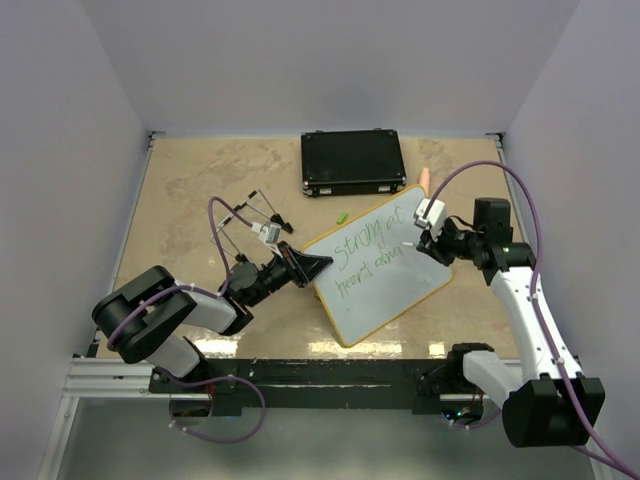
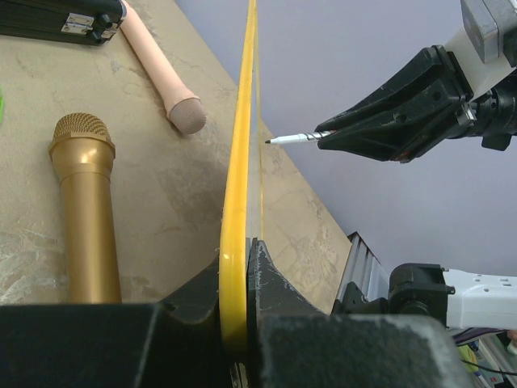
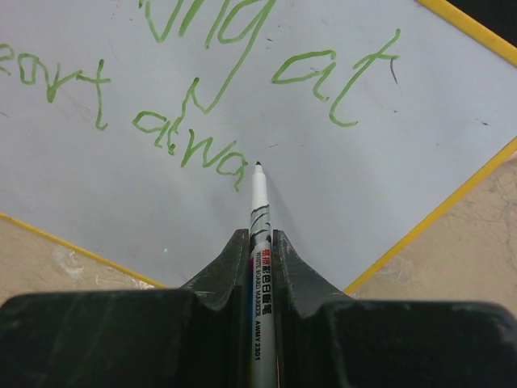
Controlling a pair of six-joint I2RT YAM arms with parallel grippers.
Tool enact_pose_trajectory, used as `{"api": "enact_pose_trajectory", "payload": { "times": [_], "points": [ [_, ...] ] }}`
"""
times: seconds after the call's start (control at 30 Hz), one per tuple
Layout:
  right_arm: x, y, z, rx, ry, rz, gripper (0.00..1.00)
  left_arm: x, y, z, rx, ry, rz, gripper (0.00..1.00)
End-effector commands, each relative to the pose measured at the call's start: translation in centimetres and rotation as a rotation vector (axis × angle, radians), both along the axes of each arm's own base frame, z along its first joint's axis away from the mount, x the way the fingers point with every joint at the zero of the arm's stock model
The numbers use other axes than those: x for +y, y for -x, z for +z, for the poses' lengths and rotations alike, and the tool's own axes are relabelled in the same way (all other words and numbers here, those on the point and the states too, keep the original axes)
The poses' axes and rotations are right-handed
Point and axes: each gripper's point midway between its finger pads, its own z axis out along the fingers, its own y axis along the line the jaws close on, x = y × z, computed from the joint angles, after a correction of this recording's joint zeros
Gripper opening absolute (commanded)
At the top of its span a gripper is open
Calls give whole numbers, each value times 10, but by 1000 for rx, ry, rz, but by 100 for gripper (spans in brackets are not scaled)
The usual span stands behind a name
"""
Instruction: Write a sentence on the whiteboard
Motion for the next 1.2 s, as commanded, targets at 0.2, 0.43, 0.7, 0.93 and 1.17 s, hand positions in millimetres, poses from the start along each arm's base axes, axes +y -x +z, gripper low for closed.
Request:
{"api": "enact_pose_trajectory", "payload": {
  "times": [0.2, 0.43, 0.7, 0.93, 1.17],
  "points": [
    [-1, -14, 6, -25, -2, -18, 0, -2, 15, -39, -80, -184, -85, 0],
    [-4, -9, -3, 2, 20, -8, 0, -2, 15, -39, -80, -184, -85, 0],
    [-8, 1, -14, 27, 52, -12, 0, -3, 14, -39, -81, -184, -84, 0],
    [-12, 3, -19, 31, 67, -23, 0, -3, 14, -39, -81, -182, -86, 0],
    [-13, -8, -8, -6, 59, -51, 0, -2, 15, -39, -80, -183, -86, 0]
  ]
}}
